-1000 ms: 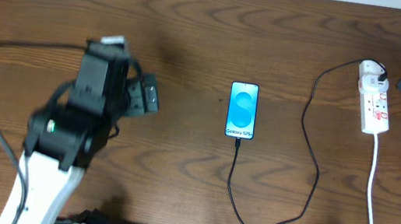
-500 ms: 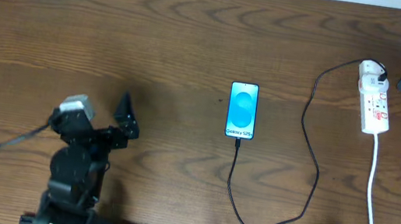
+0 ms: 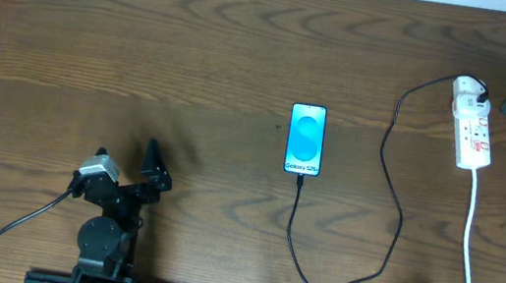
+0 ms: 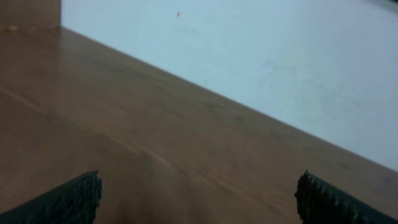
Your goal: Plug charger to phone and switch on socket
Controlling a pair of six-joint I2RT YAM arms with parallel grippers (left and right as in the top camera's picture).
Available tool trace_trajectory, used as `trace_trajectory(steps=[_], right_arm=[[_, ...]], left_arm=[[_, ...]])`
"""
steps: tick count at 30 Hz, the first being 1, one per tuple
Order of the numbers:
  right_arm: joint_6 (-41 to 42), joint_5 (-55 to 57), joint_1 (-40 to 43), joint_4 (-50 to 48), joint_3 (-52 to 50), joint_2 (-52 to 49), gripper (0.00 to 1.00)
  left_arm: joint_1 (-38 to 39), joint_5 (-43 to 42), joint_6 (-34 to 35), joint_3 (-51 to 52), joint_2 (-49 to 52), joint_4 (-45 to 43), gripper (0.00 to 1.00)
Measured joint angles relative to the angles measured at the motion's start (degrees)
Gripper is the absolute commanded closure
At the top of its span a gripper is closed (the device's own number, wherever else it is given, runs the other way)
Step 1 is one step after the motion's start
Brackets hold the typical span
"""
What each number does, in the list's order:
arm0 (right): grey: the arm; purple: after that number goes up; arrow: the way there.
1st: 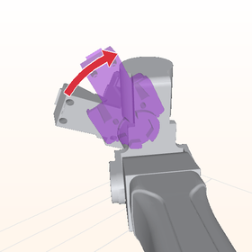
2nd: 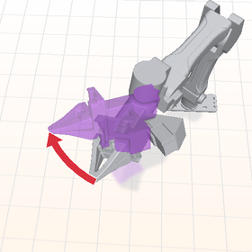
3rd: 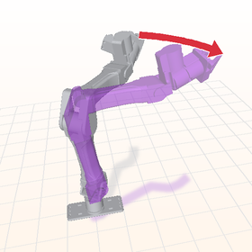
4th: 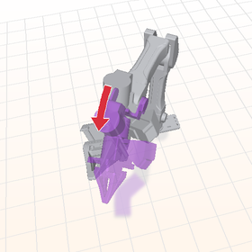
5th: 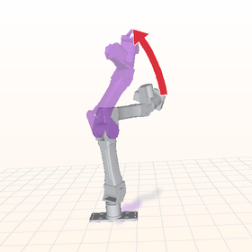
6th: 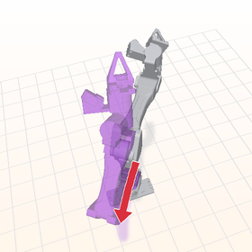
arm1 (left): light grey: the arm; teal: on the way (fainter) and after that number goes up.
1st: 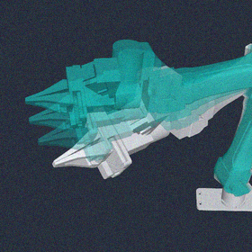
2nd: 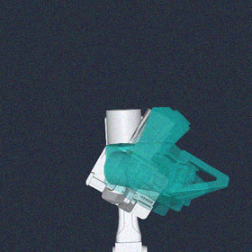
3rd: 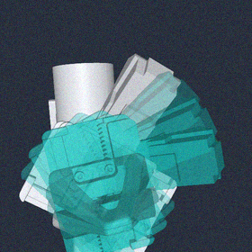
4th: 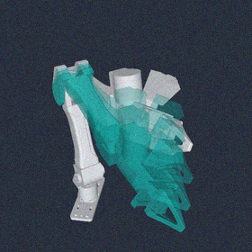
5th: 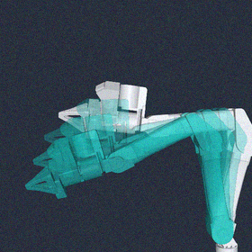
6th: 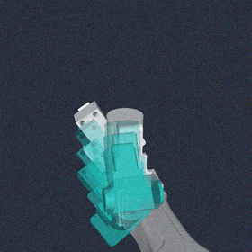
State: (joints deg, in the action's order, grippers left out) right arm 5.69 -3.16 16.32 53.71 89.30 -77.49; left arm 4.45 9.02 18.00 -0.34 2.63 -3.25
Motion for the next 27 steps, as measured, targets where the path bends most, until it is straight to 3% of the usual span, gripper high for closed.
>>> trace_trajectory(steps=[2,11,27], right_arm=[[0.0,0.0,0.0,0.0,0.0,0.0,0.01],[0.0,0.0,0.0,0.0,0.0,0.0,0.01],[0.0,0.0,0.0,0.0,0.0,0.0,0.01]], left_arm=[[-1.4,-1.4,-0.5,0.0,-1.5,1.9,0.0],[-4.4,-10.7,-15.5,-0.8,-2.0,4.9,0.0],[-4.4,-11.7,-18.0,-0.8,-2.0,5.0,0.0]])
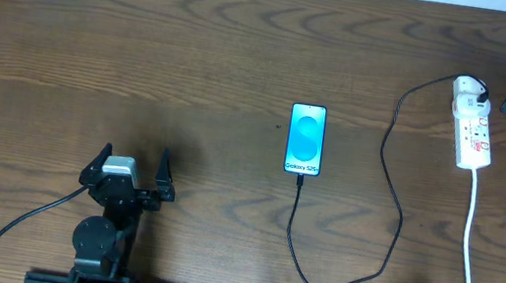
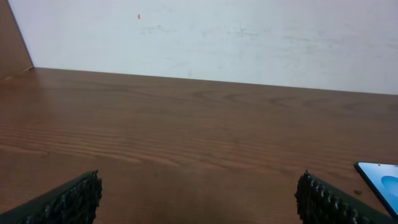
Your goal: Plug charger to phone and switch on socket
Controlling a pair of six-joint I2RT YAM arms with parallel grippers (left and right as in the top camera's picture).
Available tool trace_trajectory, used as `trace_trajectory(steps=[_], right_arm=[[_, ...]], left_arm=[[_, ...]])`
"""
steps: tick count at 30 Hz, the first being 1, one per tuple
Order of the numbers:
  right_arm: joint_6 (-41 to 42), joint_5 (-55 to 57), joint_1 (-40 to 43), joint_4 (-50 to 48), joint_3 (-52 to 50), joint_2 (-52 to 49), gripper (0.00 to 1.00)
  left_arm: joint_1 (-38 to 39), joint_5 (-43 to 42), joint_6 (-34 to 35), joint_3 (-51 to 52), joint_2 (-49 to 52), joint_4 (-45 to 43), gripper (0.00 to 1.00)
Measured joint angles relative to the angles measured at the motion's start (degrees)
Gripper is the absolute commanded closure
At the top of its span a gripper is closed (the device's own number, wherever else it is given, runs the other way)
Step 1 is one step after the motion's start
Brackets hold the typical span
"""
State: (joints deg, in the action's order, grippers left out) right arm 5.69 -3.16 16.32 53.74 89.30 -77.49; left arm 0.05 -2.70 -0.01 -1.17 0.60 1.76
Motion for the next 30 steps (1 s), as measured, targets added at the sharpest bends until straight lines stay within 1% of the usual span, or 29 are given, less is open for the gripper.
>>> trace_trajectory(steps=[30], right_arm=[[0.0,0.3,0.0,0.3,-0.3,1.0,0.01]], left_arm=[[0.0,0.0,0.0,0.0,0.0,0.0,0.0]])
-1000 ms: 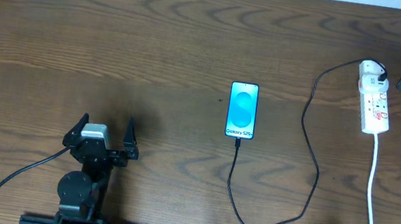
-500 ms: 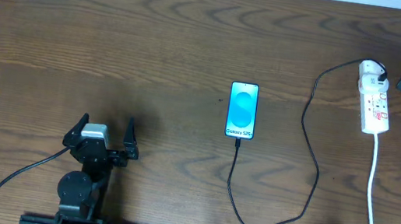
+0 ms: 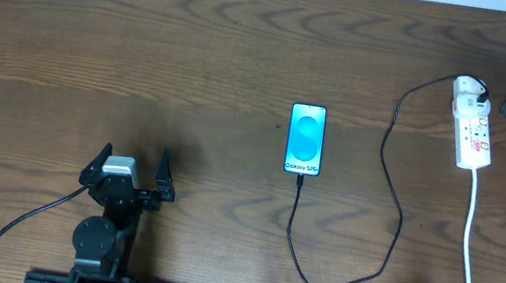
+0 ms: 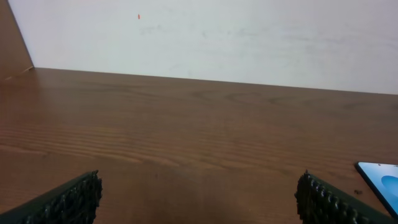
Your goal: Plug charger to phone and switch on socket
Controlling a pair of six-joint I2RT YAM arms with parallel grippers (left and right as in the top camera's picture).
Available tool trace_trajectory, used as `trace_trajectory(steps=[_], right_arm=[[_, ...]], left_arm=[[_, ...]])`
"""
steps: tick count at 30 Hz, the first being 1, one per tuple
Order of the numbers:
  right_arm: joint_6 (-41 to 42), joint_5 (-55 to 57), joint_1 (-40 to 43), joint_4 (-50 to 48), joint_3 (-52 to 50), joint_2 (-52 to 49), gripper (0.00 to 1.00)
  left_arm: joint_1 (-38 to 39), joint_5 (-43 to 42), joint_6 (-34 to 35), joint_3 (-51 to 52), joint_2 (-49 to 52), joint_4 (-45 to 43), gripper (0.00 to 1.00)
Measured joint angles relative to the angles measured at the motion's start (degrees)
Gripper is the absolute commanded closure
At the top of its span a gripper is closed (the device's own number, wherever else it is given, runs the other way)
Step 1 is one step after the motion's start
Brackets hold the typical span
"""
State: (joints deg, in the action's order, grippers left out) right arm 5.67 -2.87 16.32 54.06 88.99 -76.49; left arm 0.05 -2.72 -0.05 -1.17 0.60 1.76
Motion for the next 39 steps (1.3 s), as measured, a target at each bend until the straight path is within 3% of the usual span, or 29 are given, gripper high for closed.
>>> trace_trajectory(steps=[4,6,12,14,20,24,34,39], right_arm=[[0.0,0.3,-0.2,-5.5,-5.6,6.6,0.01],[0.0,0.3,-0.4,-13.8,-11.6,11.0,0.01],[0.0,-2.0,-1.2,-41.4,-41.7,28.3,0.01],[0.0,-3.6,-2.1,-54.8,-55.8,34.5,0.01],[0.0,-2.6,-7.4,-74.6,-78.3,45.8,0.01],[0.0,1.0,-10.9,-76.0,-86.8,52.2,0.01],[-0.1,4.8,-12.2,-50.2,-88.6,66.8,0.01],[-0.2,4.9,-12.8,-50.2,-88.6,74.2,0.01]], left_arm=[[0.0,0.0,0.0,0.0,0.0,0.0,0.0],[0.0,-0.1,0.0,0.0,0.0,0.1,0.0],[0.0,-0.2,0.0,-0.1,0.0,0.2,0.0],[0.0,-0.2,0.0,-0.1,0.0,0.2,0.0],[0.0,-0.2,0.0,-0.1,0.0,0.2,0.0],[0.0,-0.2,0.0,-0.1,0.0,0.2,0.0],[0.0,-0.3,0.0,-0.1,0.0,0.3,0.01],[0.0,-0.3,0.0,-0.1,0.0,0.3,0.0]])
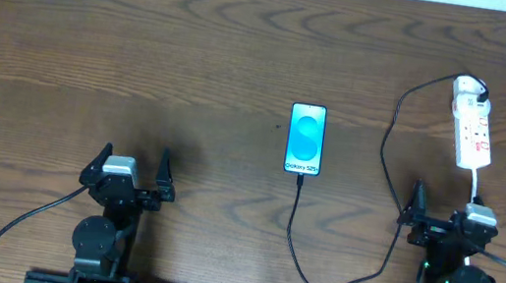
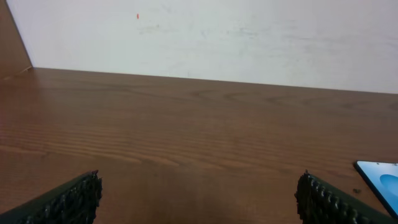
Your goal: Plug charger to phone and switch on socket
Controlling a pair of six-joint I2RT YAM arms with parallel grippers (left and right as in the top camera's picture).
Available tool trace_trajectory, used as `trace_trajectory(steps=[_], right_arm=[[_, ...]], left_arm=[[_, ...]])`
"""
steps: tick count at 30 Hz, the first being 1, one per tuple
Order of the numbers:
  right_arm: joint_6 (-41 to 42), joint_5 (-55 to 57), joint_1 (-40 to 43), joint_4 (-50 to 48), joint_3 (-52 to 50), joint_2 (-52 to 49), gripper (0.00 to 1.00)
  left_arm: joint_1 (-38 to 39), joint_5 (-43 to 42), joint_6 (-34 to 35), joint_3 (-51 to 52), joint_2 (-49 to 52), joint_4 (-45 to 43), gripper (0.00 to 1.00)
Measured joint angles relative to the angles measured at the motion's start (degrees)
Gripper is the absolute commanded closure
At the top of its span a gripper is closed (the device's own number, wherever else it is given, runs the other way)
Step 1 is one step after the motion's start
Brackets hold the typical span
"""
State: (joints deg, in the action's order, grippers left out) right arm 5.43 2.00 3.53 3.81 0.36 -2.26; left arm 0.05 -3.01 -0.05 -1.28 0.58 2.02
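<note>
The phone (image 1: 306,139) lies flat at mid-table with its blue screen lit; its corner also shows in the left wrist view as the phone (image 2: 379,177). A black charger cable (image 1: 293,217) is plugged into its near end. It loops right and up to a plug (image 1: 476,89) in the white power strip (image 1: 474,128) at the far right. My left gripper (image 1: 129,162) stands open near the front left edge, with nothing between its fingers (image 2: 69,202). My right gripper (image 1: 444,210) rests open at the front right, well short of the strip.
The strip's white lead (image 1: 476,188) runs down toward the right arm. A white wall (image 2: 217,37) bounds the table's far edge. A wooden side panel (image 2: 12,37) stands at the far left corner.
My right arm was beside the power strip at the far right edge; it now sits at the front right of the table, gripper open. Left gripper, phone and cable are unchanged.
At first my left gripper was turned askew at the front left while the right arm stayed by the strip. The left gripper then stood squared toward the wall and stayed so. The right arm now sits at the front edge; the phone stayed plugged throughout.
</note>
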Motion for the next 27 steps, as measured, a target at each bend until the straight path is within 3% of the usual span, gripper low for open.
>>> trace_trajectory(steps=[27], right_arm=[[0.0,0.2,-0.5,0.0,0.0,1.6,0.01]], left_arm=[[0.0,0.0,0.0,0.0,0.0,0.0,0.0]])
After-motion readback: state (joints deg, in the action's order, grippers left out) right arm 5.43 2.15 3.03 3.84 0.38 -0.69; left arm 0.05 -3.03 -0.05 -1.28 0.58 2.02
